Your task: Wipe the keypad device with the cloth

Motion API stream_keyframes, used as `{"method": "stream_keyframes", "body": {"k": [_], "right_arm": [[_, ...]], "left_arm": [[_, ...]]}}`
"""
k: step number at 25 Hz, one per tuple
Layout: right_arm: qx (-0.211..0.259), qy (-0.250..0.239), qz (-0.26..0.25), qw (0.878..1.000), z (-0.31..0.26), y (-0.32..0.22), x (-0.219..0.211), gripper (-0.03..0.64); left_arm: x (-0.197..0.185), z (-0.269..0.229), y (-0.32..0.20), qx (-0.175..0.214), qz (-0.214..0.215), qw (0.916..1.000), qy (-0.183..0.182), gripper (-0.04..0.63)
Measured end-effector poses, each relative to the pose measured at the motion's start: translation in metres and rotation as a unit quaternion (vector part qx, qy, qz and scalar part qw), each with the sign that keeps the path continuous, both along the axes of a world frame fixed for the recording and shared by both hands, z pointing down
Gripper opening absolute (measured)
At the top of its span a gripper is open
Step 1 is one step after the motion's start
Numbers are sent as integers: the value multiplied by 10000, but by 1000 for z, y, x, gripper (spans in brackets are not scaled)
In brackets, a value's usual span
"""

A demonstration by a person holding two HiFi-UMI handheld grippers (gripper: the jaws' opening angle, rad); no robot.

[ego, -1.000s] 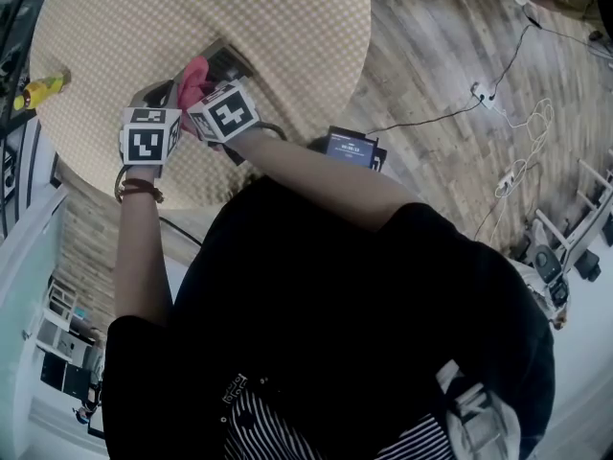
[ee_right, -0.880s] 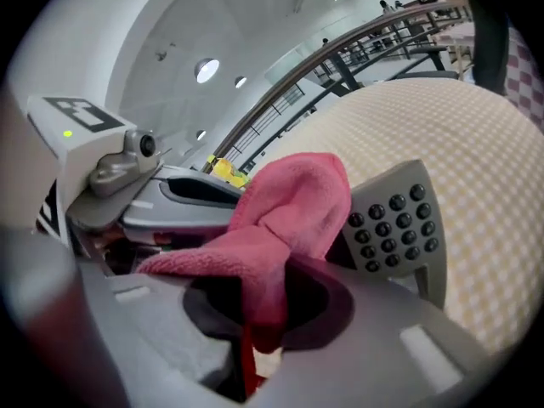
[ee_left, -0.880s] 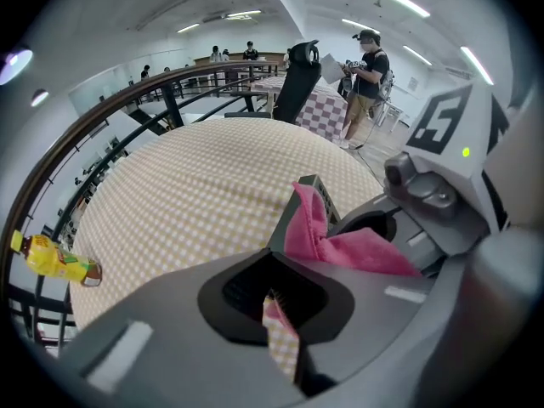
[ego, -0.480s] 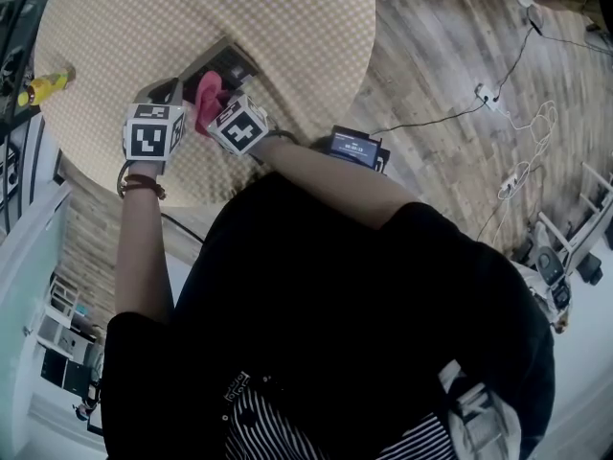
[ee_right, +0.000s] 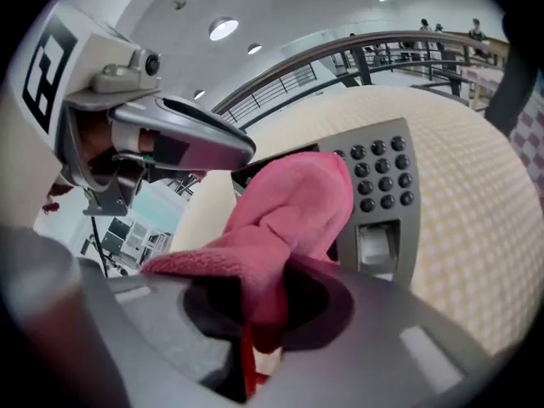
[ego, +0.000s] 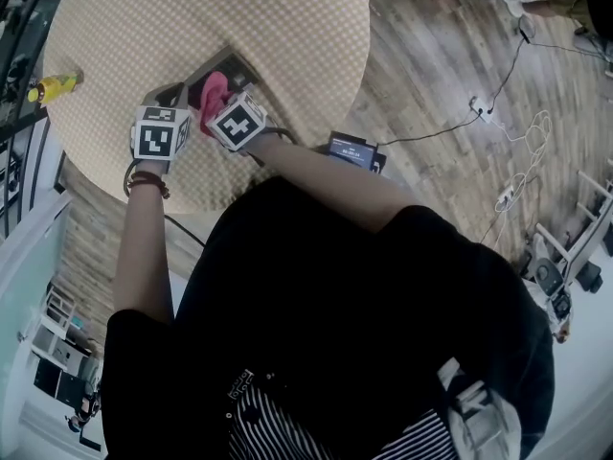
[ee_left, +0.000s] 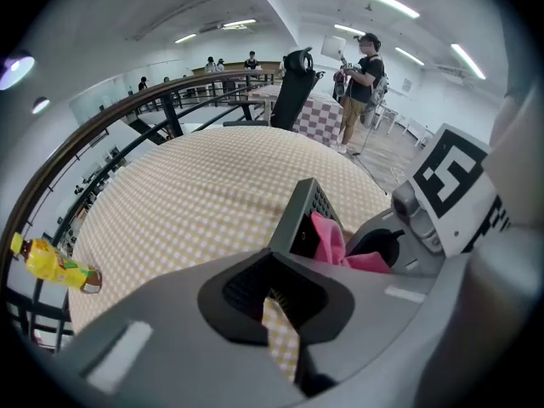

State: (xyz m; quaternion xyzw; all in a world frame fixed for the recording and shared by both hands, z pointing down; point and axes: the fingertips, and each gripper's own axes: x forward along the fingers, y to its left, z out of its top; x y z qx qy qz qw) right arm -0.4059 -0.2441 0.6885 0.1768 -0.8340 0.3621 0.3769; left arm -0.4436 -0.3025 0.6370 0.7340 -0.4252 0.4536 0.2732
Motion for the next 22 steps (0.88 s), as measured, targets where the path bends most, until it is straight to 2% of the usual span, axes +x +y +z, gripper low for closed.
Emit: {"method": "stream_keyframes", "body": {"k": [2, 4, 6, 8, 12, 15, 17, 20, 21, 22], "right_arm": [[-180, 54, -121, 9998, -8, 12, 11, 64], [-109, 60, -367, 9993, -32, 22, 19, 64], [144, -119, -441, 9989, -66, 26, 20, 64], [408, -372, -328, 9979, -102, 24, 21, 65], [1341, -410, -261, 9898, -175, -4, 38, 64], [1670, -501, -75, 9847, -226, 15, 54, 63], [1849, -698, 27, 9803, -259, 29, 55, 64], [2024, -978, 73, 9744, -293, 53, 58, 63], [2042, -1042, 98, 9733, -301, 59, 59, 63], [2058, -1099, 121, 9723, -308, 60, 58, 64]], "left_arm": [[-1, -4, 3, 272, -242, 9988, 319, -12], [-5, -14, 10, 724, -728, 9916, 787, -6], [-12, -34, 24, 1200, -1284, 9768, 1221, -3], [-15, -62, 42, 1570, -1655, 9599, 1629, -3], [-7, -129, 56, 2301, -1733, 9318, 2209, -3], [8, -184, 91, 2610, -1606, 9154, 2609, -2], [13, -221, 111, 2890, -1584, 8980, 2915, -2], [24, -266, 139, 3301, -1764, 8585, 3506, -2], [27, -277, 146, 3393, -1812, 8489, 3623, -2], [27, -287, 147, 3479, -1841, 8430, 3667, -2]]}}
